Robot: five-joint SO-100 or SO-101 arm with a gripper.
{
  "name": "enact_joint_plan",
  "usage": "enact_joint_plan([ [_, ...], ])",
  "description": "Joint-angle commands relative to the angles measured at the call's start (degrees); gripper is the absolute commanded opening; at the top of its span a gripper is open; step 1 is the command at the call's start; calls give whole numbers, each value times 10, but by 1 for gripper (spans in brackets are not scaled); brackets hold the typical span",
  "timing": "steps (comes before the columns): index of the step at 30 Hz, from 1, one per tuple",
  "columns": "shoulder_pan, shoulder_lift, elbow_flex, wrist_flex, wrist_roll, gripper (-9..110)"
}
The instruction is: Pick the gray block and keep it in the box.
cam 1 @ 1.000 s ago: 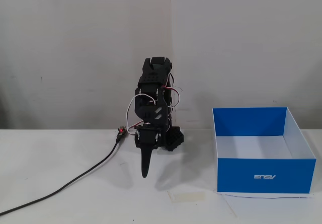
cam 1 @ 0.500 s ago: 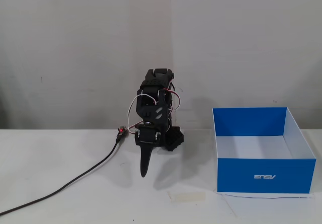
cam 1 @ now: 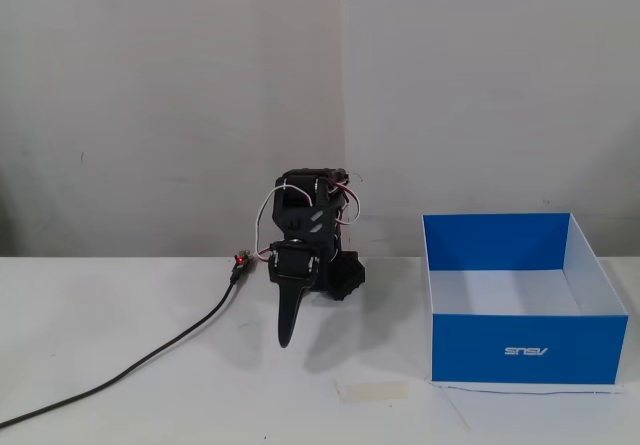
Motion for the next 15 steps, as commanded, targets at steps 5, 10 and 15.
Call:
enact_joint_plan([
  [5, -21, 67, 5, 12, 4, 0],
  [10, -25, 67, 5, 12, 5, 0],
  [15, -25, 67, 5, 12, 5, 0],
])
